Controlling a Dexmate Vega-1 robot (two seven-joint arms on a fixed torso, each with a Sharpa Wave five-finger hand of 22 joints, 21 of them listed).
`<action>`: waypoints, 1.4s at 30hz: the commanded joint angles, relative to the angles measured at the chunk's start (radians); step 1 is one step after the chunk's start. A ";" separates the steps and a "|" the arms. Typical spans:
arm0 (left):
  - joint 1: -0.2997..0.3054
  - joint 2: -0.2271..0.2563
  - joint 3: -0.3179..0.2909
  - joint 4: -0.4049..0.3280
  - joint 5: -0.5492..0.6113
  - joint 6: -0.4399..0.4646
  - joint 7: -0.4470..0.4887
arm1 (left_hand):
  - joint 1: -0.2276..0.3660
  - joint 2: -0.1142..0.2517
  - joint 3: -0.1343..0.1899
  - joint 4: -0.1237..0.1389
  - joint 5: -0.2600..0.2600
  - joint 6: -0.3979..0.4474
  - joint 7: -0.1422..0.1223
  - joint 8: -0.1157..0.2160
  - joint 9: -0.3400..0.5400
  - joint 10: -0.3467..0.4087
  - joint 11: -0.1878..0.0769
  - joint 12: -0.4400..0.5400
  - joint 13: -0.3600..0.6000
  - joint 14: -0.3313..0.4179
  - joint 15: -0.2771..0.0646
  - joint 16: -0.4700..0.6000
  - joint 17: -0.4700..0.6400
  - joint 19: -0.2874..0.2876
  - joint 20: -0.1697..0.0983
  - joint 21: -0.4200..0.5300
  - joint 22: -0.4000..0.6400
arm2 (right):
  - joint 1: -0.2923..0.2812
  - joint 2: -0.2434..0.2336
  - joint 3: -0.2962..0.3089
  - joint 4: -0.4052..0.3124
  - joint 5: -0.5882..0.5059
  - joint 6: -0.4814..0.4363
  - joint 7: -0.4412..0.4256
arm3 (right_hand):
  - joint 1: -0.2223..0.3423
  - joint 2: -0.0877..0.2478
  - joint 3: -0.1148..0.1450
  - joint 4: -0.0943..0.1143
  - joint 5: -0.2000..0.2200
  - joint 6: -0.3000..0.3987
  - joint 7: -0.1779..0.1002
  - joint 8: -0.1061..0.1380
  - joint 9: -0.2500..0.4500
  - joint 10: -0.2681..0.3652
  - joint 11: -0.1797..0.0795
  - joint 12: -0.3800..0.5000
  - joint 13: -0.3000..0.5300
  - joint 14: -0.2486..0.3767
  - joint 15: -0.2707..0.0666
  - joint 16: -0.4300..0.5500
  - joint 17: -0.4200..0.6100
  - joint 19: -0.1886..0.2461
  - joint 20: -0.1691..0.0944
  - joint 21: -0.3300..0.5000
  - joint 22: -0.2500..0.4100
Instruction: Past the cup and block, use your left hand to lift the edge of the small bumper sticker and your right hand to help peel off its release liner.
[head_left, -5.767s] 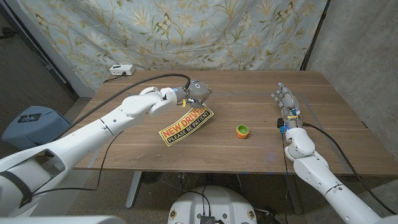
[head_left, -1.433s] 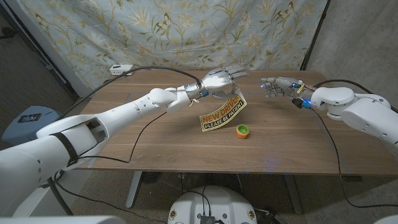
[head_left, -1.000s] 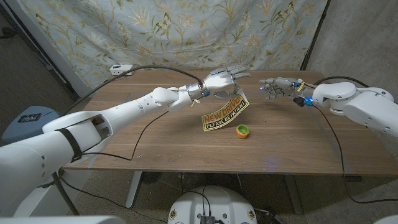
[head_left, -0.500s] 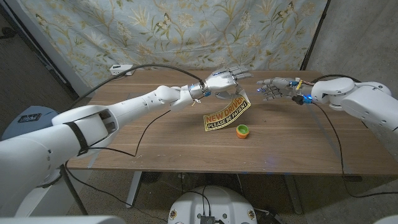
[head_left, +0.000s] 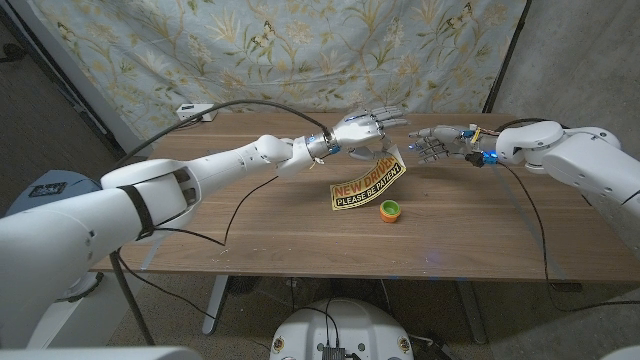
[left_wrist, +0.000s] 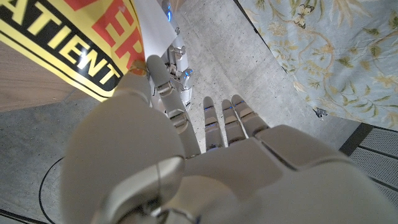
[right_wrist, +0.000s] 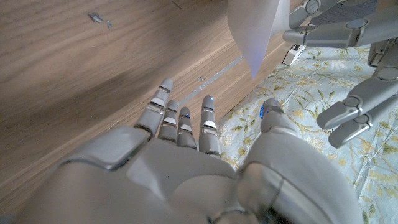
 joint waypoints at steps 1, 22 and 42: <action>-0.027 -0.025 0.043 0.036 -0.019 -0.009 0.020 | -0.002 -0.005 -0.002 -0.001 -0.002 0.005 -0.008 0.002 0.002 0.006 -0.008 0.004 0.002 0.011 -0.003 0.004 0.000 -0.005 0.002 0.005 0.001 | 0.020 0.007 -0.019 0.011 -0.002 -0.003 0.029 | 0.017 0.001 0.012 0.001 -0.001 0.013 0.037 0.005 0.002 0.002 0.002 0.003 0.005 0.007 0.006 0.004 0.003 0.008 -0.003 0.001 0.001; -0.038 -0.050 0.069 0.051 -0.029 -0.009 0.029 | -0.003 -0.005 -0.003 0.000 -0.002 0.004 -0.011 0.004 0.000 0.009 -0.016 0.004 0.002 0.015 -0.004 0.003 0.001 -0.009 0.000 0.005 0.001 | 0.033 0.022 -0.041 0.037 -0.017 0.009 0.054 | 0.076 0.006 0.030 -0.003 -0.002 0.080 0.014 0.025 0.008 0.027 0.002 0.012 0.008 0.026 -0.010 0.008 0.004 0.026 -0.016 0.005 0.001; -0.048 -0.082 0.069 0.103 -0.012 -0.024 0.062 | -0.004 -0.005 -0.004 0.000 -0.001 0.004 -0.011 0.006 -0.001 0.014 -0.021 0.005 0.002 0.020 -0.009 0.003 0.001 -0.010 -0.001 0.006 0.001 | 0.075 0.041 -0.076 0.051 -0.047 -0.013 0.079 | 0.113 0.003 0.038 -0.004 -0.002 0.126 0.003 0.036 0.012 0.054 0.001 0.019 0.009 0.051 -0.020 0.014 0.004 0.046 -0.025 0.008 0.002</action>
